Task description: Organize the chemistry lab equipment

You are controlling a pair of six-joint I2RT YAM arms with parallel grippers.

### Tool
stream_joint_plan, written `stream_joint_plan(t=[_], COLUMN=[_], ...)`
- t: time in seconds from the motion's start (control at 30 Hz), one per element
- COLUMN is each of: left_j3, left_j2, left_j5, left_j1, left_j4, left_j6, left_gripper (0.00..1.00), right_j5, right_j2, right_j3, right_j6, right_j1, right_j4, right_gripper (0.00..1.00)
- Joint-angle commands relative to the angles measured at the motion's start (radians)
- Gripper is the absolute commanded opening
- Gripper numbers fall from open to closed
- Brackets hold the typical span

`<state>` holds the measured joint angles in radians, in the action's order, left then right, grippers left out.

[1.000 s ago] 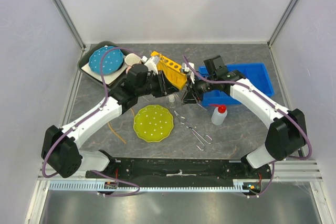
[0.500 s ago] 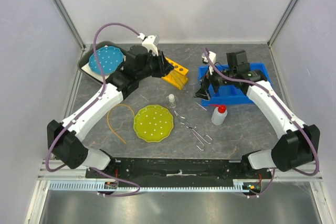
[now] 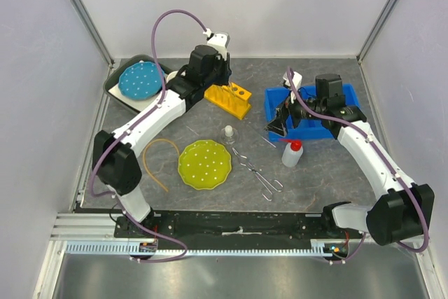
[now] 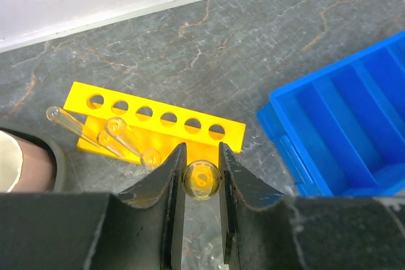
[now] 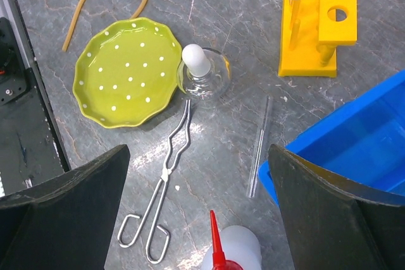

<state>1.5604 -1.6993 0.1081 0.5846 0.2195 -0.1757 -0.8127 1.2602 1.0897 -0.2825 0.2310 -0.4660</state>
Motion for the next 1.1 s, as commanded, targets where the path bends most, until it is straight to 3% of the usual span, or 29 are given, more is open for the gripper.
stream_joint_plan(t=[0.0,0.77,1.07], left_j3=[0.084,0.093,0.064], left_j2=[-0.059,-0.178,-0.212], left_j5=[0.067,0.082,0.076], left_j1=[0.000,0.000,0.000], left_j4=[-0.058,-0.049,-0.049], left_j6=[0.091,0.153,0.148], left_gripper=[0.02,0.06,0.27], right_j5=[-0.037,-0.052,-0.054], right_j2=[-0.024,-0.015,-0.021], right_j3=[-0.011,-0.027,-0.037], right_j6=[0.025,0.043,0.043], right_j1=[-0.009,-0.022,-0.027], right_j4=[0.066,0.089,0.095], right_gripper=[0.98,0.98,0.98])
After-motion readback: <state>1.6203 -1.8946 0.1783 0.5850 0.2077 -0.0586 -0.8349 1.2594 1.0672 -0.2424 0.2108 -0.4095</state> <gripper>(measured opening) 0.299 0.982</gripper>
